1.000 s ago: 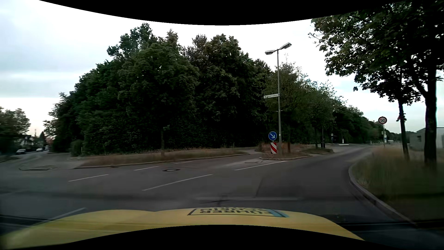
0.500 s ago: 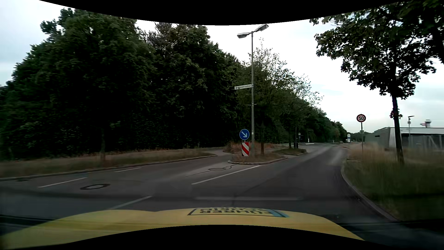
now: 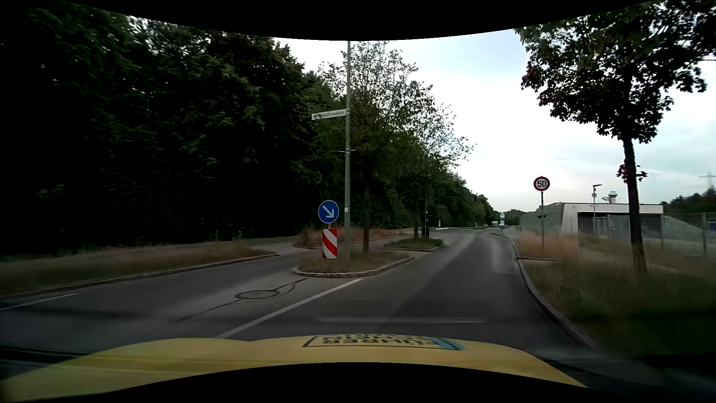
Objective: Follow the waypoints while adhering to traffic rules and regulations
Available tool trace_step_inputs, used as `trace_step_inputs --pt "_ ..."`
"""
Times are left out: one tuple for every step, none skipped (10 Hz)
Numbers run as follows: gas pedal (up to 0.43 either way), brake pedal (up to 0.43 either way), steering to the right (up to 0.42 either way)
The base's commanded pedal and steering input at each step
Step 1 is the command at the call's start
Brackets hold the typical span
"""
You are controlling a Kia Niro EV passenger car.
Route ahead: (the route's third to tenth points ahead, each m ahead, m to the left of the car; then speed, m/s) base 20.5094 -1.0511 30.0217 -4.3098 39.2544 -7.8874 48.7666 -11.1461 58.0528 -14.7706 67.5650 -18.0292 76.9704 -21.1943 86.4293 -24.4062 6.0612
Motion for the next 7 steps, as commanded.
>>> trace_step_inputs --pt "0.079 0.0 0.214" --pt "0.087 0.0 0.206" --pt "0.087 0.0 0.201" --pt "0.087 0.0 0.195" --pt "0.087 0.0 0.185" --pt "0.087 0.0 0.173" --pt "0.087 0.0 0.165"
